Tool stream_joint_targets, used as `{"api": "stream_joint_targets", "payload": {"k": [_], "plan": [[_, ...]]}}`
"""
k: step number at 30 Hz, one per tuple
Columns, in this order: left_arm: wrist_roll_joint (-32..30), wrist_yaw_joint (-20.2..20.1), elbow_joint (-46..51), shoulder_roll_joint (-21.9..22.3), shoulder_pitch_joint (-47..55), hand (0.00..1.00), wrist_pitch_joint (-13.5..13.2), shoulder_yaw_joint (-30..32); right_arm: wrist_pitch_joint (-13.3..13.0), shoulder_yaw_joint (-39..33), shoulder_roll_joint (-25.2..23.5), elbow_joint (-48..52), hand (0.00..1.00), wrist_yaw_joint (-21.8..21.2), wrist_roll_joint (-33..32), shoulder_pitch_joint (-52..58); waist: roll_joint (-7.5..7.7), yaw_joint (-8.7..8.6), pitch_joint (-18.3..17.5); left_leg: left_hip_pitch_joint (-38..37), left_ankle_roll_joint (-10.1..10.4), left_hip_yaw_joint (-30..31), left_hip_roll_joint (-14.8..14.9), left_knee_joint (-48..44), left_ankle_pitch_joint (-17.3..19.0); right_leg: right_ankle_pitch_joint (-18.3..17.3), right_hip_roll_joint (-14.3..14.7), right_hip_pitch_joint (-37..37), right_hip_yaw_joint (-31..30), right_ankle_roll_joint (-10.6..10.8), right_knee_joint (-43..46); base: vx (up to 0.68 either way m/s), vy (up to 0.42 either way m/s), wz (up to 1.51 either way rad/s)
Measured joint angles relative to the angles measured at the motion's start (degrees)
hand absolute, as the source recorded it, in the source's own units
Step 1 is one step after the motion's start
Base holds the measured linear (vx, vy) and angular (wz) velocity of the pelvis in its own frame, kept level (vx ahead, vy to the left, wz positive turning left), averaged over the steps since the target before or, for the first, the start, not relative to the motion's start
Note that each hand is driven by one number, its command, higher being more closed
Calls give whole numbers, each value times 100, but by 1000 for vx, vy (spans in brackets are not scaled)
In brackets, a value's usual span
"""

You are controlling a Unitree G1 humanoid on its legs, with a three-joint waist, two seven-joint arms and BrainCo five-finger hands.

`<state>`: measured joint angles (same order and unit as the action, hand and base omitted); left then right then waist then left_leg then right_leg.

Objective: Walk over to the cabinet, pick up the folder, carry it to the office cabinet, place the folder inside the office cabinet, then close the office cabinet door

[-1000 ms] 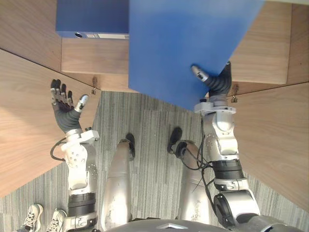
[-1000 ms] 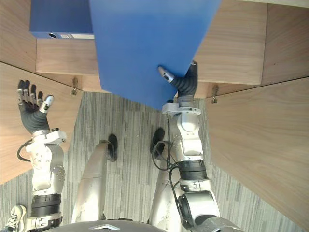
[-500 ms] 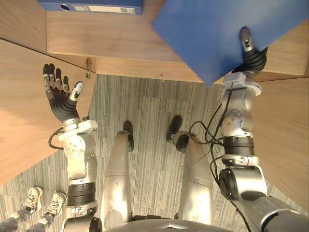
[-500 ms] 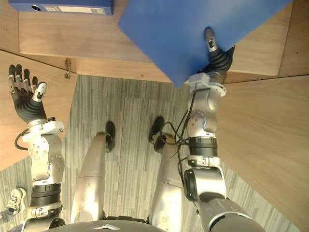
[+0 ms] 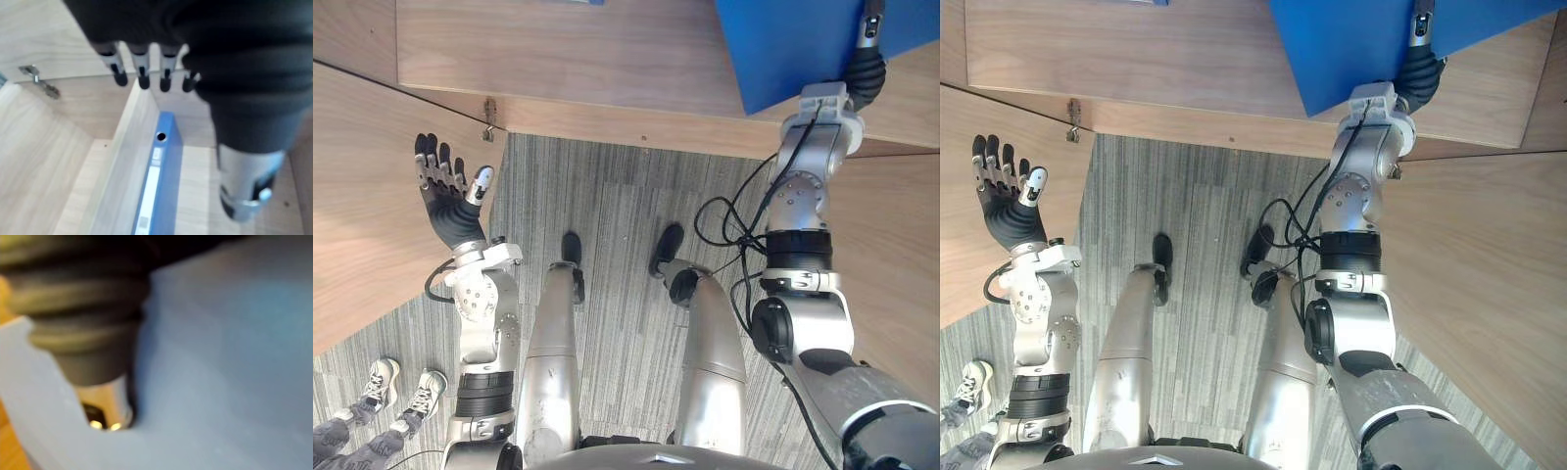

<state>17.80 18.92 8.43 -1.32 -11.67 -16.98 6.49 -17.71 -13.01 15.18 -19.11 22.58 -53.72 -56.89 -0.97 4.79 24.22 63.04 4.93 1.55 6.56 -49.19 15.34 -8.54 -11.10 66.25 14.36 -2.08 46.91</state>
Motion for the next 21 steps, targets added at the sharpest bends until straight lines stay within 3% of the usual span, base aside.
{"api": "stream_joint_targets", "payload": {"k": [10,11,17,21], "plan": [[-66,239,0,30,14,0,43,-188,37,351,-255,-223,100,382,-227,-497,0,28,0,2,18,9,45,224,-150,116,64,-2,61,-54,-214,-20,4,0],[-67,244,0,30,15,0,44,-189,37,335,-323,-224,0,429,-252,-520,0,33,0,2,20,15,46,241,-160,120,66,-2,70,-59,-223,0,0,0],[-67,344,0,44,15,0,46,-212,-46,321,-363,-223,0,531,-482,-651,-1,36,0,3,35,22,42,281,-186,124,67,1,77,-65,-242,-2,1,1],[-65,365,1,51,15,0,46,-213,-250,100,-346,-211,0,616,-681,-932,-2,60,-1,2,76,34,33,441,-281,141,66,8,137,-76,-296,-10,8,6]]}}
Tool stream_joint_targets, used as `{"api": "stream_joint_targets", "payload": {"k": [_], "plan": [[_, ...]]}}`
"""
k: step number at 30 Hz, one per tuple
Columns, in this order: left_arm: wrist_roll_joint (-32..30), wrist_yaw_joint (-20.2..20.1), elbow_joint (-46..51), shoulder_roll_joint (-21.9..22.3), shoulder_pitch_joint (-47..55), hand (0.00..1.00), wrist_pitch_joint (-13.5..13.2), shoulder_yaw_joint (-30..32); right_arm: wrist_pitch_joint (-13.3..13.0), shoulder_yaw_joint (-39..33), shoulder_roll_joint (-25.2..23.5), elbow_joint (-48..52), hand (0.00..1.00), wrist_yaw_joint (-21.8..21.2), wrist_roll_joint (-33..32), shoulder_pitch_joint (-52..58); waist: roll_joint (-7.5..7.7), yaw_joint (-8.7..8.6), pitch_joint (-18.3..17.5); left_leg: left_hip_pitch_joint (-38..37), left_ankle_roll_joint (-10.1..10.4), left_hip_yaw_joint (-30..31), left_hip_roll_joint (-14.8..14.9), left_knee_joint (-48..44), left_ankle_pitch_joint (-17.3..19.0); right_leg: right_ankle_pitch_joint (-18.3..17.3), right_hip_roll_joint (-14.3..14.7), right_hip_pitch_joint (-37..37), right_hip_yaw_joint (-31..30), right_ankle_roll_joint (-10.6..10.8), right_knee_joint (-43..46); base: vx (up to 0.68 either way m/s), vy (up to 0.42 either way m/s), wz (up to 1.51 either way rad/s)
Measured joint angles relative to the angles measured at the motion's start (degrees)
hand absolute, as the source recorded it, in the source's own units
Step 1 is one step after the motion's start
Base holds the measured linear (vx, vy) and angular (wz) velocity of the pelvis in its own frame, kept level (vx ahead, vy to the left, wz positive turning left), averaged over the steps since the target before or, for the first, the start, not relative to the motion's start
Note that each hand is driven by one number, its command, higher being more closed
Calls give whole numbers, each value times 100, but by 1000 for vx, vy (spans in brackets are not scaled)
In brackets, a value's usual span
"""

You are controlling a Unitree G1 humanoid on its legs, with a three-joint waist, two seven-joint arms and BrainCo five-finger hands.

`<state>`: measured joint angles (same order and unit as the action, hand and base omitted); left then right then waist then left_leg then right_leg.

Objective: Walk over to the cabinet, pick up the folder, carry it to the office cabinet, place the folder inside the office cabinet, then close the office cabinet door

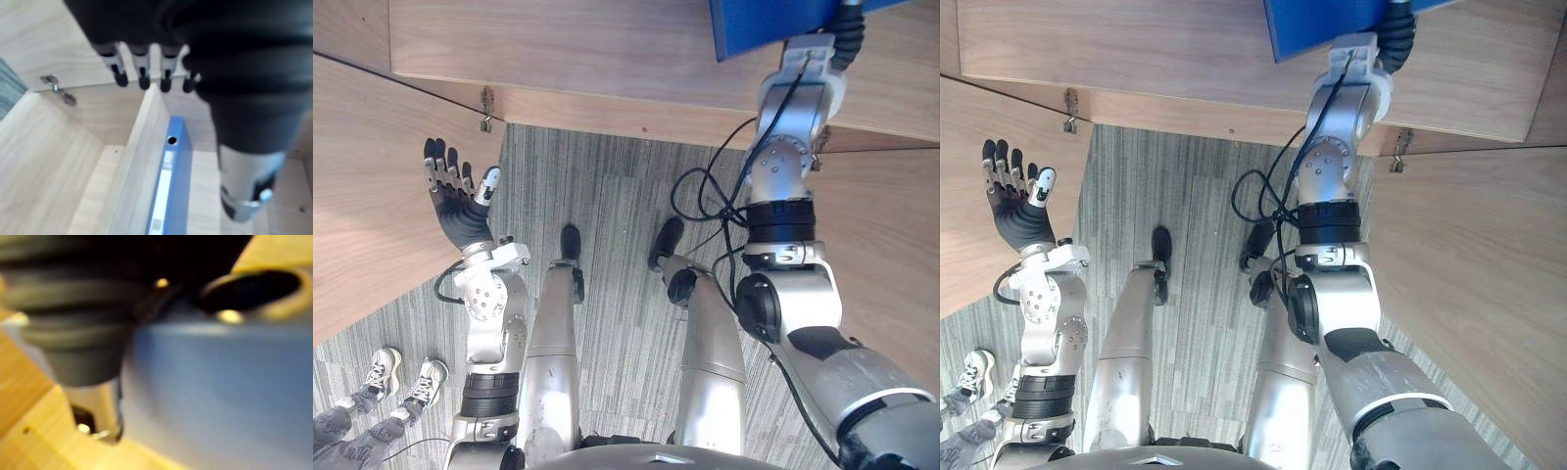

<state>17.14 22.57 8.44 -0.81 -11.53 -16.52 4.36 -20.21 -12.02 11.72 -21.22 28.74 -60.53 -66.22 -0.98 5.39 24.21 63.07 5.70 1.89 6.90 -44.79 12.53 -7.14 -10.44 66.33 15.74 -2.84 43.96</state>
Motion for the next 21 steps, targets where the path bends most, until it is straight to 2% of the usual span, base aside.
{"api": "stream_joint_targets", "payload": {"k": [5,14,21], "plan": [[1,2,0,173,0,0,0,-1,-140,-75,23,11,0,26,-115,-5,-2,31,-1,2,20,28,2,12,-13,-2,3,3,28,1,22,0,0,1],[0,78,1,184,0,0,0,-9,-138,-162,4,6,0,27,-109,-4,-3,38,-2,4,18,27,20,9,-19,8,28,5,28,-15,-14,0,0,0],[-4,109,1,196,0,0,29,-42,-194,-220,-314,7,0,57,-212,144,-5,27,-3,-16,27,17,61,6,-26,35,76,-1,17,-59,-34,-1,4,-2]]}}
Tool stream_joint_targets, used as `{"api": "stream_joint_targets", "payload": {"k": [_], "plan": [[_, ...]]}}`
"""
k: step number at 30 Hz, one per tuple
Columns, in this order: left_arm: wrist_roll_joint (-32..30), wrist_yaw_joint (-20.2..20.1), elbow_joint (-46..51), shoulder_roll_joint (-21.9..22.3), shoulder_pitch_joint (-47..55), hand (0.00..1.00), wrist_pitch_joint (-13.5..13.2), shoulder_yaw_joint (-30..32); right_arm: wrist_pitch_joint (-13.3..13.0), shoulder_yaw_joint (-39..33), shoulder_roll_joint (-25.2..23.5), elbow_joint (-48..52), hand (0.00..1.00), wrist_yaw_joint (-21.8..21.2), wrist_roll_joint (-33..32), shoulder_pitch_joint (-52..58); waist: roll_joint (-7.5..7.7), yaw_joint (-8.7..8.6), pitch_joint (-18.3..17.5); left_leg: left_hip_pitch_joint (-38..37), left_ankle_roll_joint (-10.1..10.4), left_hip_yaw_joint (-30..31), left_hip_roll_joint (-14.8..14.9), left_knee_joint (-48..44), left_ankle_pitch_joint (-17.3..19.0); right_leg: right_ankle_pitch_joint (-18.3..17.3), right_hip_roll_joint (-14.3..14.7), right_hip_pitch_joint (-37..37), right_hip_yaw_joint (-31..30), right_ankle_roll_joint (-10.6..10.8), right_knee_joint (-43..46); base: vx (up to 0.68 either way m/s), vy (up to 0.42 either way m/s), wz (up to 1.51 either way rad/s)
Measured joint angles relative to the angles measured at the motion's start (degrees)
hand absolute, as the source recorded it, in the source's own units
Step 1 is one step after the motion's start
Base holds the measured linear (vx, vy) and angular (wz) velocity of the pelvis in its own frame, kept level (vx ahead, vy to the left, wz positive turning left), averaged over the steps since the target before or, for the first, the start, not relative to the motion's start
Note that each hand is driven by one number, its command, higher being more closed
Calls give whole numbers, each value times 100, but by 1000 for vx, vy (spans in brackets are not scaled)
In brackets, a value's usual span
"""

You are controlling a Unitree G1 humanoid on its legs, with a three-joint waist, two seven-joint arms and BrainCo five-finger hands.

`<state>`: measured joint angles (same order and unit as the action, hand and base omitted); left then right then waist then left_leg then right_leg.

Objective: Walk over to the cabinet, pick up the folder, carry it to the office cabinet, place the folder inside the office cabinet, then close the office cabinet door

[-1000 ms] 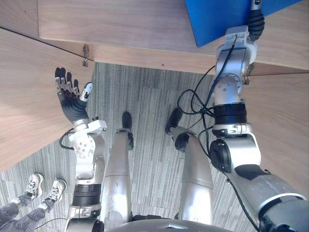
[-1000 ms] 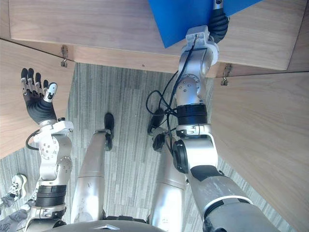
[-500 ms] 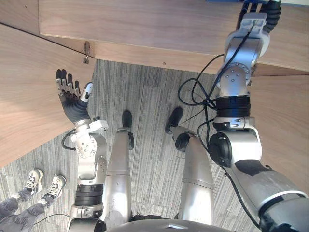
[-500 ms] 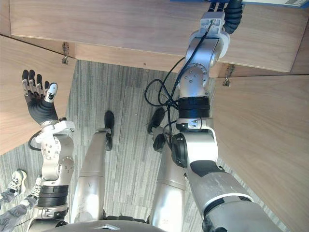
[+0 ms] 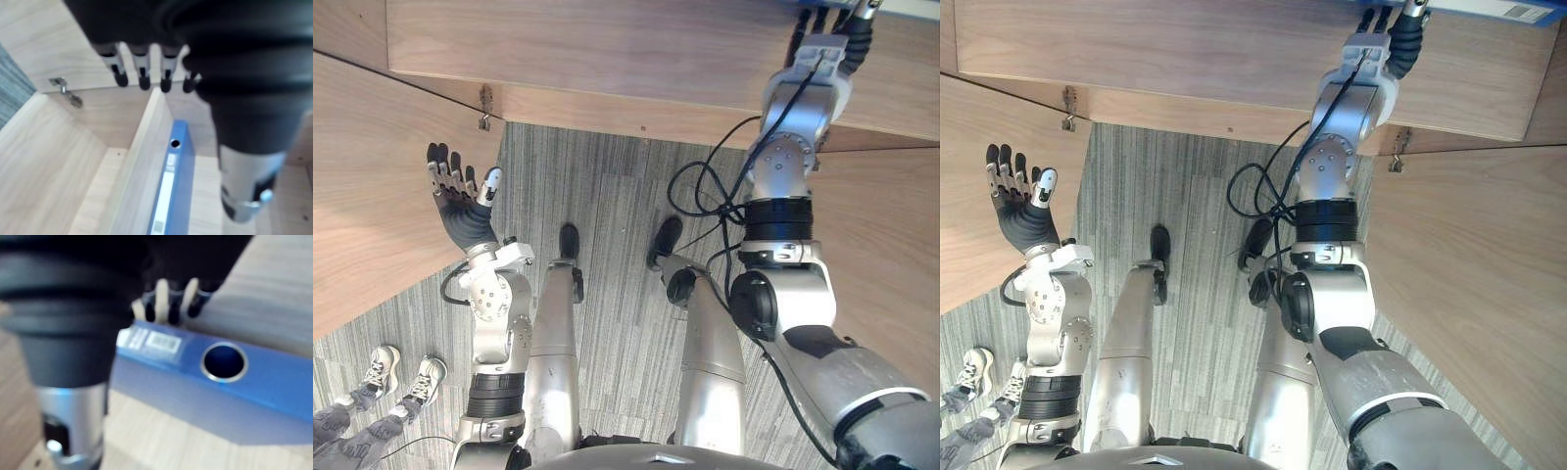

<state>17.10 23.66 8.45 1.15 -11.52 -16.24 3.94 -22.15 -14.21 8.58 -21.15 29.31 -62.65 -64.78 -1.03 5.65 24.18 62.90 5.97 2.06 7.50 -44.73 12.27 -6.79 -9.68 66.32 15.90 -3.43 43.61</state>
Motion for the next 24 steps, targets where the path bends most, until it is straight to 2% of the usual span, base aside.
{"api": "stream_joint_targets", "payload": {"k": [7,11,15,18,22,24], "plan": [[-43,93,-2,21,2,0,65,-67,-317,55,-436,492,0,5,-65,642,0,5,-1,-40,-15,-29,32,-5,-14,44,32,-45,-7,-33,-54,-3,3,-2],[-43,126,-15,256,10,0,92,-105,-465,118,-609,1002,0,-21,-234,1149,4,11,-20,-209,-66,-78,31,6,25,21,32,-235,-36,37,-131,-6,10,-3],[-43,134,-15,255,14,0,155,-137,-617,454,-816,1377,0,-157,-240,1587,5,-7,-52,-222,-80,-133,23,3,42,53,23,-254,-70,83,-180,0,25,-3],[-43,158,-15,274,12,0,219,-119,-618,527,-1003,1377,0,-275,-312,1761,5,9,-52,-246,-86,-184,6,-1,65,78,2,-255,-107,55,-179,7,21,-1],[-43,208,-18,281,11,0,248,-102,-602,645,-1009,1383,0,-301,-345,1762,5,11,-52,-261,-111,-199,-4,-13,88,79,-9,-276,-113,56,-180,0,0,0],[-43,221,-18,283,11,0,256,-9,-504,698,-1006,1401,0,-300,-342,1768,5,3,-52,-303,-115,-204,-5,-9,98,75,-11,-319,-113,63,-190,0,0,0]]}}
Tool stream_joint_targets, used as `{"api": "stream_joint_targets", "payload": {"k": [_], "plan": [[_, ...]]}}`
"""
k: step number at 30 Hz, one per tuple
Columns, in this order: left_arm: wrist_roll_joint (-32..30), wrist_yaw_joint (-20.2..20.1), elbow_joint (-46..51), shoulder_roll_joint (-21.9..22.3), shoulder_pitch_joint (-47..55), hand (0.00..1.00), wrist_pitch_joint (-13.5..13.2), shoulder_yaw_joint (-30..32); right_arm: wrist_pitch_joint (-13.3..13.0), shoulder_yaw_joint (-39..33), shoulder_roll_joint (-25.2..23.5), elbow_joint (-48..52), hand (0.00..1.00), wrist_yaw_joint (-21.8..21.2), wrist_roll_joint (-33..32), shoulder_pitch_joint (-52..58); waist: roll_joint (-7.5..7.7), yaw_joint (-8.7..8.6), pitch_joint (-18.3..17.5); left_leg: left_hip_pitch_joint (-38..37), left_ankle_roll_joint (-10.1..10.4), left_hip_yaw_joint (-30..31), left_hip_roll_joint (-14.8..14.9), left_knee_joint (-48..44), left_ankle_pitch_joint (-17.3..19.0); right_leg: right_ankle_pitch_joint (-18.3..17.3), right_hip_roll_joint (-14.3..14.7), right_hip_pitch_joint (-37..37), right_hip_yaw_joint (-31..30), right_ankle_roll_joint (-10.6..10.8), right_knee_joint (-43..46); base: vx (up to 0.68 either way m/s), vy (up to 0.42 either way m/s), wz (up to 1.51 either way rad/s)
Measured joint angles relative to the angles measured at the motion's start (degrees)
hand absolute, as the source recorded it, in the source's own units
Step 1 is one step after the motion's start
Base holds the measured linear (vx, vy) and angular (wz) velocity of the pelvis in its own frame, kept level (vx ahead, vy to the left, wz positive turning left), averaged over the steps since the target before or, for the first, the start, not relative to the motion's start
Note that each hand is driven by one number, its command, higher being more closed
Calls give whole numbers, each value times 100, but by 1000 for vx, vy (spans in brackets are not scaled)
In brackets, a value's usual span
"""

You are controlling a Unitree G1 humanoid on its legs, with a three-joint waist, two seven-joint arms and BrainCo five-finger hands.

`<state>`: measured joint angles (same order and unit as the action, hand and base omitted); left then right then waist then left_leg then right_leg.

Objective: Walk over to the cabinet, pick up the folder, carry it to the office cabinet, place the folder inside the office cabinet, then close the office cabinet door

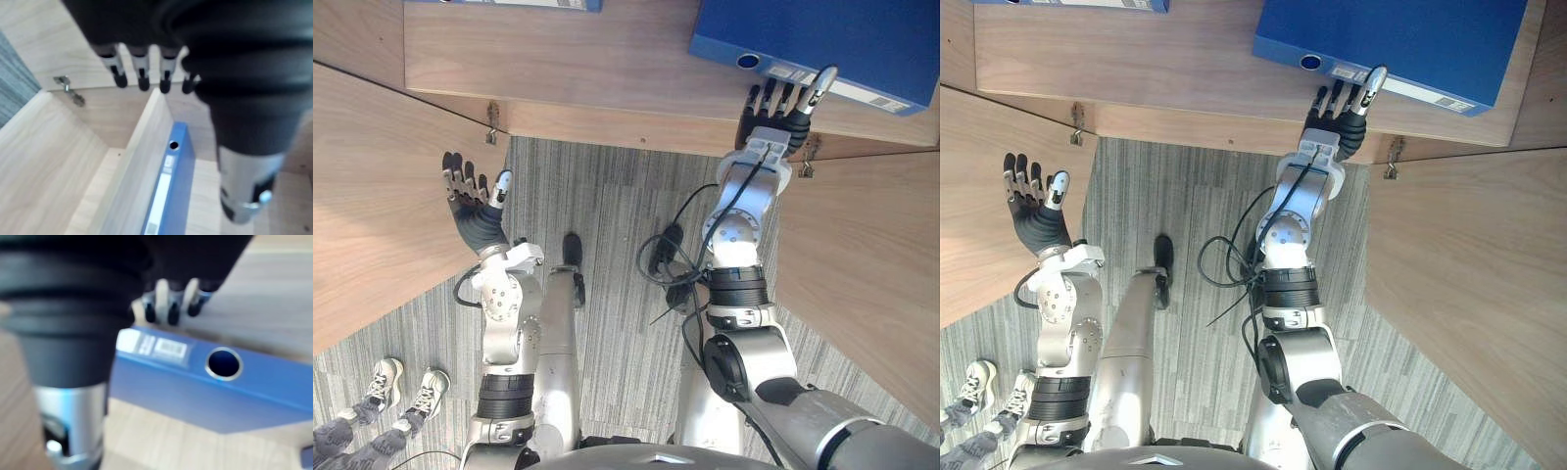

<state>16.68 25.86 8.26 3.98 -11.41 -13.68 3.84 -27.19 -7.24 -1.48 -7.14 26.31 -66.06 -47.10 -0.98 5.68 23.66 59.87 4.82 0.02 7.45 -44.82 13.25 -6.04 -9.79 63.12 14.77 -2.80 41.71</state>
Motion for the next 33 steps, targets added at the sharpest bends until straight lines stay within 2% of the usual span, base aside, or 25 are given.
{"api": "stream_joint_targets", "payload": {"k": [8,14,25,31,33], "plan": [[1,-1,0,4,0,0,0,100,249,6,130,-7,0,23,19,-86,-1,24,-2,-34,-17,-12,-3,10,13,6,0,-41,0,15,-43,0,0,0],[0,-1,0,6,0,0,1,100,267,-16,205,-5,0,33,77,-30,-1,20,-2,-85,-20,-15,-1,32,14,19,2,-113,8,29,-90,0,0,0],[-1,7,-10,26,18,0,74,114,263,79,181,436,0,-125,114,864,7,-4,-108,-262,-60,-89,-1,128,40,104,18,-336,-6,109,-312,1,5,-1],[-2,8,-10,26,164,0,135,146,271,461,167,685,0,-264,118,1325,38,-78,-144,-323,-122,-179,31,186,78,172,68,-401,-64,172,-496,5,22,-7],[-2,7,-10,27,171,0,136,178,384,515,170,901,0,-370,138,1580,38,-81,-144,-325,-123,-193,31,189,89,187,69,-404,-71,180,-488,0,0,0]]}}
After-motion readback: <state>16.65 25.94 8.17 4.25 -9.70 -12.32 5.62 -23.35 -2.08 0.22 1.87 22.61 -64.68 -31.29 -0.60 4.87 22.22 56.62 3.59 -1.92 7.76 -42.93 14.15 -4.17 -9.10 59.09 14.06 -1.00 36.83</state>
